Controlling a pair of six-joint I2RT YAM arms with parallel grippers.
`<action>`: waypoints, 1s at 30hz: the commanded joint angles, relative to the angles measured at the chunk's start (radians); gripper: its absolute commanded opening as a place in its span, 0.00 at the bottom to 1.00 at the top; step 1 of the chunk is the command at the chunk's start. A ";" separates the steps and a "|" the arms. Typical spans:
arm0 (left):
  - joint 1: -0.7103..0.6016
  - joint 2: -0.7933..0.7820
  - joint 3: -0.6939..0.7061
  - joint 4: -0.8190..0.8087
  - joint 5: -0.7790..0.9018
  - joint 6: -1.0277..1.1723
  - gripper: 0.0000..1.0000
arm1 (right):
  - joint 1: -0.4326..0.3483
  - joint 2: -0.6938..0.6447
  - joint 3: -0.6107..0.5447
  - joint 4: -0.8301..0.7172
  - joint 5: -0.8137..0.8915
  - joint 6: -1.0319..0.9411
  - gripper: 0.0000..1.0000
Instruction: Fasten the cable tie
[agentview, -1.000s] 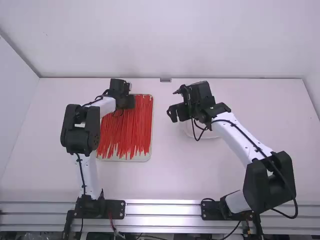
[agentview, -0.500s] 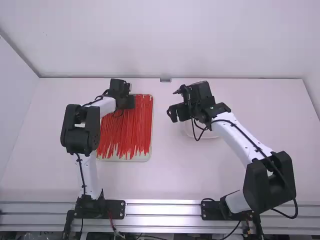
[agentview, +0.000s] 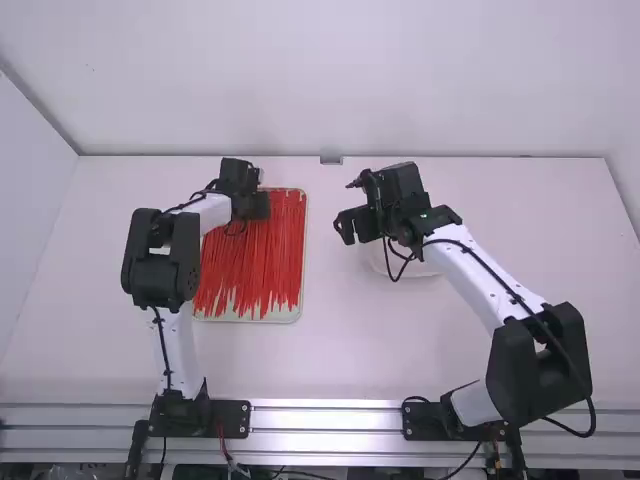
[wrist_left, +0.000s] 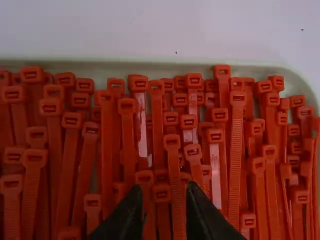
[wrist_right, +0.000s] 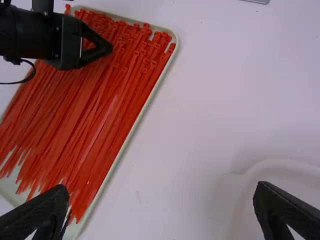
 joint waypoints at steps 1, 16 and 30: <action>-0.009 0.013 0.009 -0.003 -0.013 0.011 0.23 | -0.002 0.008 0.027 0.002 0.001 -0.002 0.98; -0.009 0.013 0.009 0.019 -0.009 0.008 0.20 | -0.002 0.008 0.027 0.002 0.001 -0.002 0.99; -0.017 0.034 0.009 0.032 -0.010 -0.008 0.19 | -0.002 0.008 0.027 0.002 0.001 -0.002 0.98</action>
